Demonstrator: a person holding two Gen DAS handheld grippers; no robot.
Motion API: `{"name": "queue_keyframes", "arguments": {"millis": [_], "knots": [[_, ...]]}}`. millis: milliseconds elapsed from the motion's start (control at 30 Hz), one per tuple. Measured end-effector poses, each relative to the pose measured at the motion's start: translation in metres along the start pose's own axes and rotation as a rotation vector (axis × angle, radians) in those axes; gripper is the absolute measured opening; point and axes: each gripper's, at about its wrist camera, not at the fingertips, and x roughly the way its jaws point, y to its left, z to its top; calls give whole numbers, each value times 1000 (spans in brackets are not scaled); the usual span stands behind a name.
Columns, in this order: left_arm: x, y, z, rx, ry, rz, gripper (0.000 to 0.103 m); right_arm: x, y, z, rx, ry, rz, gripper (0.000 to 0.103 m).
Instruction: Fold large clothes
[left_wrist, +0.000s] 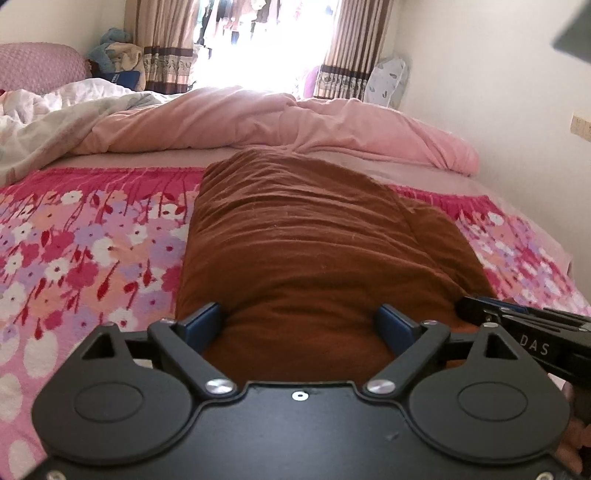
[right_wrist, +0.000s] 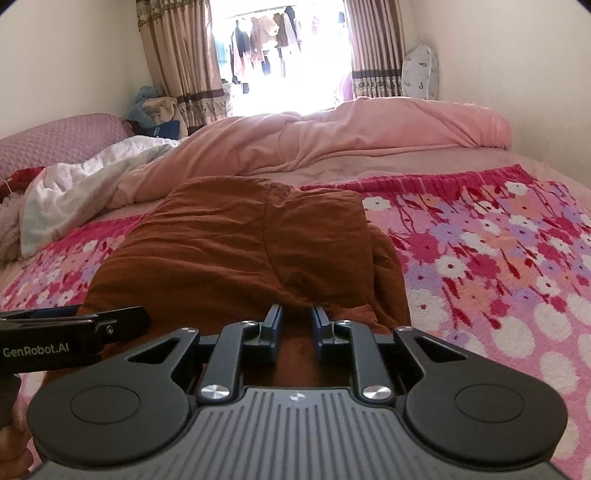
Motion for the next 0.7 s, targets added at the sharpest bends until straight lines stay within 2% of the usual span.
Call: {"name": "queue_keyframes", "arguments": {"millis": [233, 333, 467, 600, 700], "knots": [[-63, -8, -8, 23, -87, -9, 91, -50, 2, 9, 4, -76, 23, 24], [-79, -9, -19, 14, -80, -7, 91, -70, 4, 6, -11, -97, 17, 25], [-77, -11, -34, -3, -52, 1, 91, -79, 3, -3, -12, -92, 12, 26], [-58, -10, -44, -18, 4, -1, 90, -67, 0, -13, -14, -62, 2, 26], [-46, -9, -52, -19, 13, 9, 93, -53, -4, -21, -15, -40, -13, 26]]}}
